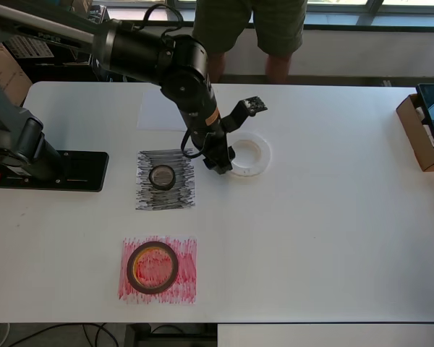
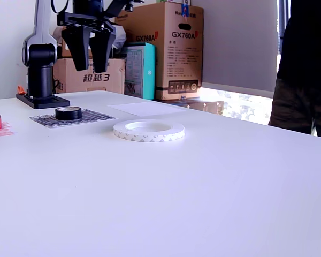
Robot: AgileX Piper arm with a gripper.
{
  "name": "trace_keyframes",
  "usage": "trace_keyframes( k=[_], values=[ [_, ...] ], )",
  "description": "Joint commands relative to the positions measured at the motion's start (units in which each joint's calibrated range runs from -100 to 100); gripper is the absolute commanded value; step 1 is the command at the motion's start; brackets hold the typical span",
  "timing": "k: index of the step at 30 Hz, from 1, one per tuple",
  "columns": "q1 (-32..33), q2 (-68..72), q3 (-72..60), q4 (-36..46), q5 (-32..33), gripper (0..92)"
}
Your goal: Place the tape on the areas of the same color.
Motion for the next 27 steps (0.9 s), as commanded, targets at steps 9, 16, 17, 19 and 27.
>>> trace_keyframes(
  k=[9, 16, 17, 19, 27],
  values=[
    [5.71, 11.83, -18.31, 4.86, -7.17, 66.1],
    [7.05, 17.73, -19.68, 4.86, -7.17, 72.9],
    [7.37, 18.57, -19.68, 4.86, -7.09, 72.5],
    [8.08, 20.53, -19.68, 4.86, -6.84, 71.5],
    [10.37, 26.71, -19.5, 4.86, -5.78, 68.7]
  ],
)
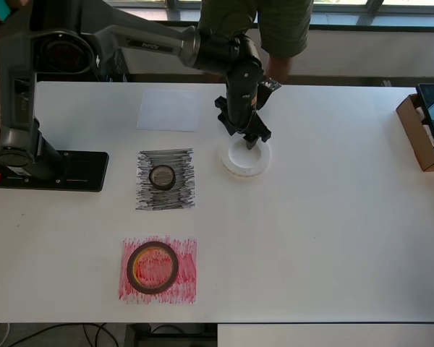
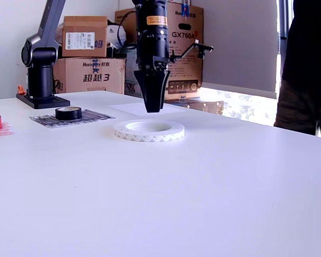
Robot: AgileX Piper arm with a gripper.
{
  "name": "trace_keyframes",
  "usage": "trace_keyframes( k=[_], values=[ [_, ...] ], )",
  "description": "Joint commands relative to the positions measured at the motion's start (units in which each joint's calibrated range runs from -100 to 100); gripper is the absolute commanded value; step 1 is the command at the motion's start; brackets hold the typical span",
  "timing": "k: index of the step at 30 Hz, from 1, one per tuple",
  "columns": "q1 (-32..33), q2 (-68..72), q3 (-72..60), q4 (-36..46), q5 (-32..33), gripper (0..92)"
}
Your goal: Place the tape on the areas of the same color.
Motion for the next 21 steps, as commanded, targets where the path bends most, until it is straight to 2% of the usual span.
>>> trace_keyframes(
  k=[1, 14, 17, 21],
  values=[
    [0.48, 2.01, 0.39, 0.22, 1.32, 68.7],
    [1.12, 4.35, 1.29, 0.14, 3.78, 66.8],
    [1.04, 4.44, 1.75, 0.14, 3.78, 57.6],
    [1.04, 4.44, 3.57, 0.14, 4.02, 32.2]
  ],
)
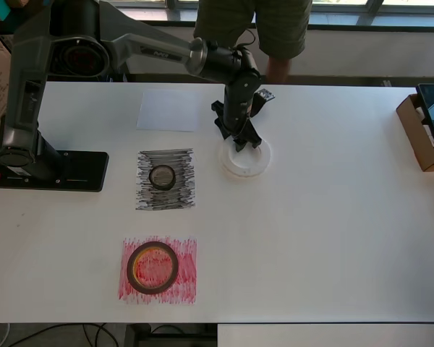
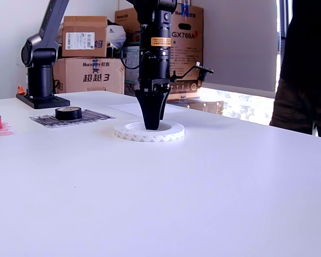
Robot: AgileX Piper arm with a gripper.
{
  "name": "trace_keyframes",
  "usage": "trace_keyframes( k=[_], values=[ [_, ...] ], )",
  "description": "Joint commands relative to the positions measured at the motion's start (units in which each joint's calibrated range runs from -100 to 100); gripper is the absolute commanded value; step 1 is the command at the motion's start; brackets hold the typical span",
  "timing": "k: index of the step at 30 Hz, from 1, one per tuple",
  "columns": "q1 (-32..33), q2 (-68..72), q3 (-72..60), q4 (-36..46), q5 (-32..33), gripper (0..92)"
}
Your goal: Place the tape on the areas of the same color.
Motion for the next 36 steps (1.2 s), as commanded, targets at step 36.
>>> trace_keyframes(
  k=[36],
  values=[
    [17.94, -16.19, 9.61, -0.55, 10.02, 2.1]
  ],
)
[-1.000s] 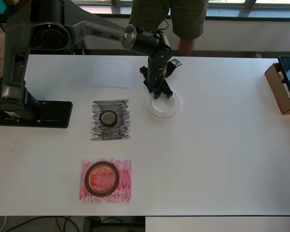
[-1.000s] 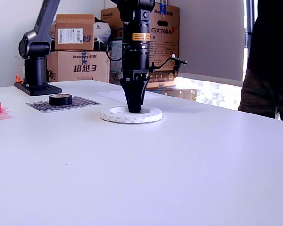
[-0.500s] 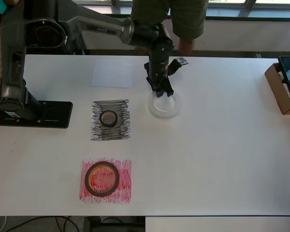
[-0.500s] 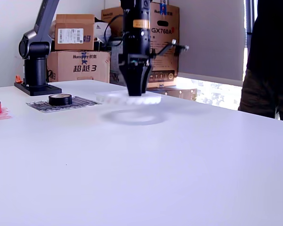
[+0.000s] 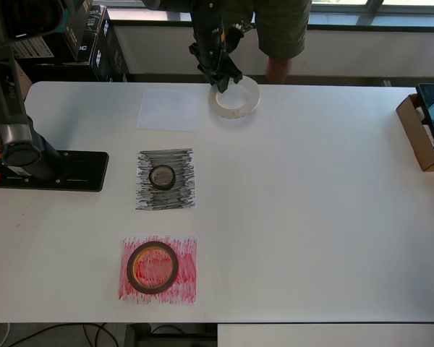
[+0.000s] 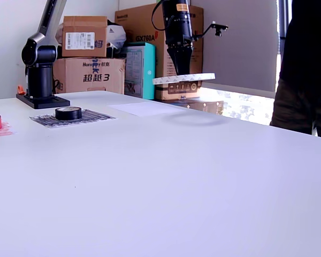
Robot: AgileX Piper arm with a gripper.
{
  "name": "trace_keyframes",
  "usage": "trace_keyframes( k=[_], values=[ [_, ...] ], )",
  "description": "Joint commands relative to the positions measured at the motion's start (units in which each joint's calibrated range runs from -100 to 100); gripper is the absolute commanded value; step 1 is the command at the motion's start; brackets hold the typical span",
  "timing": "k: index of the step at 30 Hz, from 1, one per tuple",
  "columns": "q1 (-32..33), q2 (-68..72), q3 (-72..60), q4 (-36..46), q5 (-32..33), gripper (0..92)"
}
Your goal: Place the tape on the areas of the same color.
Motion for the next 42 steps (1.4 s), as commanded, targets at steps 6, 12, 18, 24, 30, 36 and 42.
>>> trace_keyframes(
  k=[6, 12, 18, 24, 30, 36, 42],
  values=[
    [6.15, -1.43, 12.96, -8.46, -0.22, 2.1],
    [8.6, -13.69, 26.59, -13.56, -0.3, 2.1],
    [11.99, -17.52, 31.77, -13.64, 1.01, 2.1],
    [12.94, -17.52, 32.13, -13.64, 2.73, 2.1],
    [11.83, -17.43, 33.22, -14.23, 2.73, 2.1],
    [11.28, -17.43, 40.04, -21.19, 2.57, 2.1],
    [11.52, -17.43, 42.04, -21.7, 2.57, 2.1]
  ],
)
